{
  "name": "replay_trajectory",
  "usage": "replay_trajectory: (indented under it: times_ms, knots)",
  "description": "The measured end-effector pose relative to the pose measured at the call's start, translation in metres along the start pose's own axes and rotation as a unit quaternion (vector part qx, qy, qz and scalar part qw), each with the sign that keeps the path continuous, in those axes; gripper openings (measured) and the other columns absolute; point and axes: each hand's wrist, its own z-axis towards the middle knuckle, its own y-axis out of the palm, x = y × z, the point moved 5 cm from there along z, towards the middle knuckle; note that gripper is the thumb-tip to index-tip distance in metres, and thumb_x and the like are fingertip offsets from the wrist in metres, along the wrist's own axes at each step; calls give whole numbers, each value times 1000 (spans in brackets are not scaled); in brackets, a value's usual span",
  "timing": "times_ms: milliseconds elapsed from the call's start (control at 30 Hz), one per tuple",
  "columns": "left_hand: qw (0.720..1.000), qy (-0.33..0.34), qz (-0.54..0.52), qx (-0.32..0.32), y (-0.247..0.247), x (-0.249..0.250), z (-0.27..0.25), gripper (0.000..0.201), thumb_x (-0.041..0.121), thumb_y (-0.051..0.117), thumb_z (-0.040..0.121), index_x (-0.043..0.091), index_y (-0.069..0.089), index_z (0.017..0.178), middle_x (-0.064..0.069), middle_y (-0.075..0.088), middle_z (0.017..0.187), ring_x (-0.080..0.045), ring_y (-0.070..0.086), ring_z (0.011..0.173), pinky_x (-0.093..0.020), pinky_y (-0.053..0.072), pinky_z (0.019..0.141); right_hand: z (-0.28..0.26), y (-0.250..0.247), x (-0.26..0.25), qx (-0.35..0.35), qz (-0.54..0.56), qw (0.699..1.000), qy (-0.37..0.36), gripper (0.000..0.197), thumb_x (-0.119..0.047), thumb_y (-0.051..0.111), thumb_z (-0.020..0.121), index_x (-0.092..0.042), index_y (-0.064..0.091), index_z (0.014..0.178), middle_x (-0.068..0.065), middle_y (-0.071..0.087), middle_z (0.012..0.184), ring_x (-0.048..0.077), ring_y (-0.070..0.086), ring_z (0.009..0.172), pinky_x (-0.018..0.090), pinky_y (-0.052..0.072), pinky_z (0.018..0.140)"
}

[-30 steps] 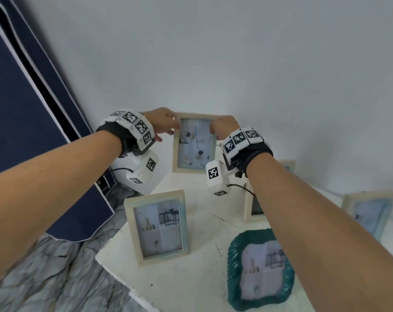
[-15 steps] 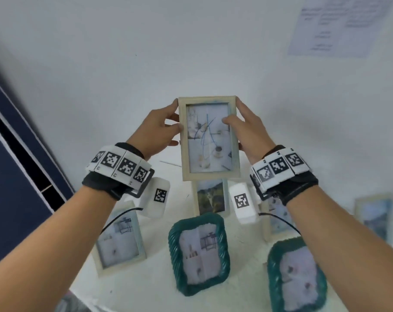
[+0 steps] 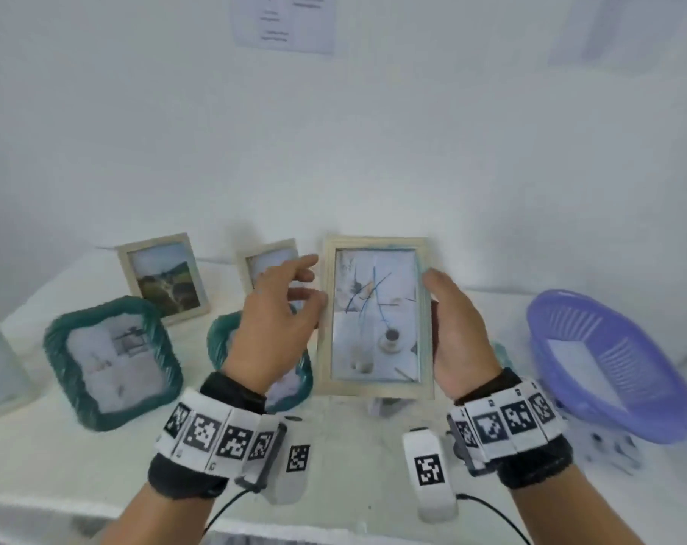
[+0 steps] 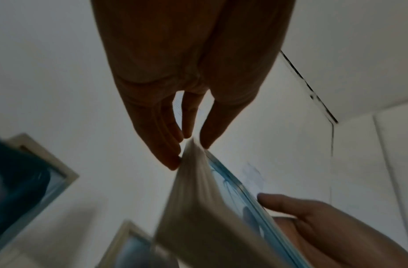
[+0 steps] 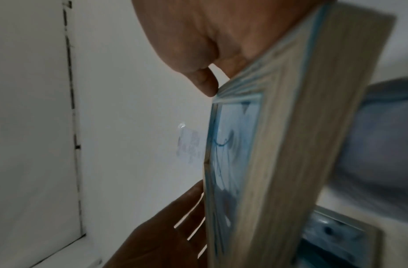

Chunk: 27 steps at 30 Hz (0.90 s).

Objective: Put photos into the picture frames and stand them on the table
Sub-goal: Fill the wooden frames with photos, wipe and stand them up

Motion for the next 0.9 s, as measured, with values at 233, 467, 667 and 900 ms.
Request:
replay_trajectory:
  times_ms: [233, 467, 667, 900]
  knots:
    - [988, -36, -18, -146, 126, 4, -84, 69, 70, 75, 68, 57, 43, 127, 25, 51, 125, 2, 44, 124, -23, 43, 102, -74, -81, 40, -17, 118, 987, 103, 51, -43, 48, 96, -10, 55, 134, 22, 58, 130, 39, 56, 121, 55, 40, 104]
    - [970, -84, -130, -188, 167, 4, -113, 94, 58, 82, 65, 47, 30, 143, 40, 45, 136, 17, 39, 128, -13, 36, 105, -105, -97, 54, -44, 205, 964, 162, 60, -56, 42, 97, -13, 51, 139, 23, 47, 142, 40, 42, 133, 58, 26, 114]
    - [949, -131, -182, -220, 175, -11, -123, 110, 63, 80, 57, 43, 23, 150, 17, 42, 149, 7, 34, 138, -33, 44, 108, -101, -131, 50, 49, 134, 981, 129, 63, -63, 61, 81, -6, 54, 107, 24, 60, 116, 39, 55, 104, 48, 40, 98]
    - [926, -195, -311, -92, 149, -50, -128, 37, 37, 78, 75, 23, 67, 108, -9, 69, 113, -22, 66, 97, -48, 53, 79, -107, -158, 49, 97, -13, 991, 90, 22, -29, 58, 92, -8, 61, 99, 13, 68, 95, 24, 66, 83, 37, 53, 74]
